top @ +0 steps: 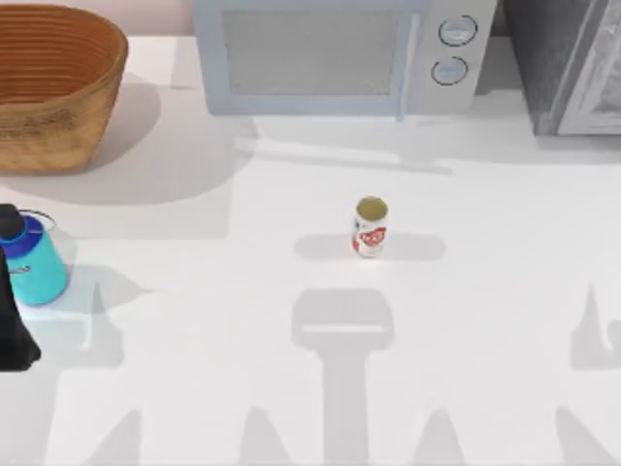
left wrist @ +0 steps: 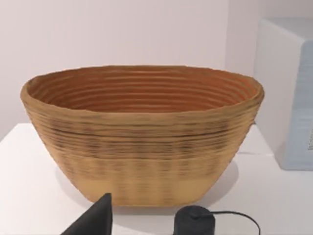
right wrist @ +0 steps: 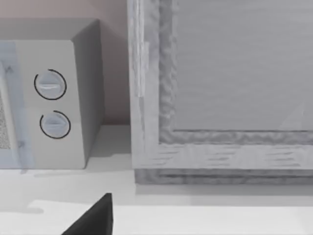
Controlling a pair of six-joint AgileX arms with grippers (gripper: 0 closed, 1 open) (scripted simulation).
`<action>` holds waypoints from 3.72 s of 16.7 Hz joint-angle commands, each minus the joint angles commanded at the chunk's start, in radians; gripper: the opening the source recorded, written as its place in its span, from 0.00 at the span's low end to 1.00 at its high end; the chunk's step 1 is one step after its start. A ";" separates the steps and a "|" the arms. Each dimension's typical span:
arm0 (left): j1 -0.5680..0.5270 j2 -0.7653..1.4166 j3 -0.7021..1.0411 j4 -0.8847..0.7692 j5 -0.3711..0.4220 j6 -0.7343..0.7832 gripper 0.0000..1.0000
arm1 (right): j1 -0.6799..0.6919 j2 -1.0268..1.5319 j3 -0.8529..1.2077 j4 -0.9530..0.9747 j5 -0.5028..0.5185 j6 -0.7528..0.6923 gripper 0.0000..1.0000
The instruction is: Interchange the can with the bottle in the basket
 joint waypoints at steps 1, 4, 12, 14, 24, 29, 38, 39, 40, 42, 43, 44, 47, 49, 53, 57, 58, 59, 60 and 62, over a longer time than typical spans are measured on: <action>0.003 0.020 -0.003 0.013 -0.002 0.000 1.00 | 0.000 0.000 0.000 0.000 0.000 0.000 1.00; 0.010 0.138 -0.012 0.099 -0.006 0.000 1.00 | 0.000 0.000 0.000 0.000 0.000 0.000 1.00; 0.015 0.717 -0.004 0.586 0.009 0.011 1.00 | 0.000 0.000 0.000 0.000 0.000 0.000 1.00; 0.013 0.891 0.003 0.735 0.016 0.014 1.00 | 0.000 0.000 0.000 0.000 0.000 0.000 1.00; 0.010 1.631 0.023 1.347 0.043 0.025 1.00 | 0.000 0.000 0.000 0.000 0.000 0.000 1.00; 0.013 1.766 0.022 1.450 0.044 0.027 1.00 | 0.000 0.000 0.000 0.000 0.000 0.000 1.00; 0.008 1.861 0.119 1.447 0.041 0.026 1.00 | 0.000 0.000 0.000 0.000 0.000 0.000 1.00; 0.007 1.893 0.154 1.446 0.040 0.025 1.00 | 0.000 0.000 0.000 0.000 0.000 0.000 1.00; 0.005 1.924 0.188 1.444 0.039 0.025 1.00 | 0.000 0.000 0.000 0.000 0.000 0.000 1.00; 0.003 1.972 0.239 1.439 0.038 0.024 1.00 | 0.000 0.000 0.000 0.000 0.000 0.000 1.00; 0.002 1.982 0.250 1.439 0.037 0.024 1.00 | 0.000 0.000 0.000 0.000 0.000 0.000 1.00; 0.002 1.984 0.251 1.439 0.037 0.024 1.00 | 0.000 0.000 0.000 0.000 0.000 0.000 1.00; 0.002 1.984 0.251 1.439 0.037 0.024 1.00 | 0.000 0.000 0.000 0.000 0.000 0.000 1.00; 0.002 1.984 0.251 1.439 0.037 0.024 0.85 | 0.000 0.000 0.000 0.000 0.000 0.000 1.00; 0.002 1.984 0.251 1.439 0.037 0.024 0.55 | 0.000 0.000 0.000 0.000 0.000 0.000 1.00; 0.002 1.984 0.251 1.439 0.037 0.024 0.25 | 0.000 0.000 0.000 0.000 0.000 0.000 1.00; 0.002 1.984 0.251 1.439 0.037 0.024 0.17 | 0.000 0.000 0.000 0.000 0.000 0.000 1.00; 0.002 1.984 0.251 1.439 0.037 0.024 0.10 | 0.000 0.000 0.000 0.000 0.000 0.000 1.00; 0.002 1.984 0.251 1.439 0.037 0.024 0.02 | 0.000 0.000 0.000 0.000 0.000 0.000 1.00; 0.002 1.984 0.251 1.439 0.037 0.024 0.00 | 0.000 0.000 0.000 0.000 0.000 0.000 1.00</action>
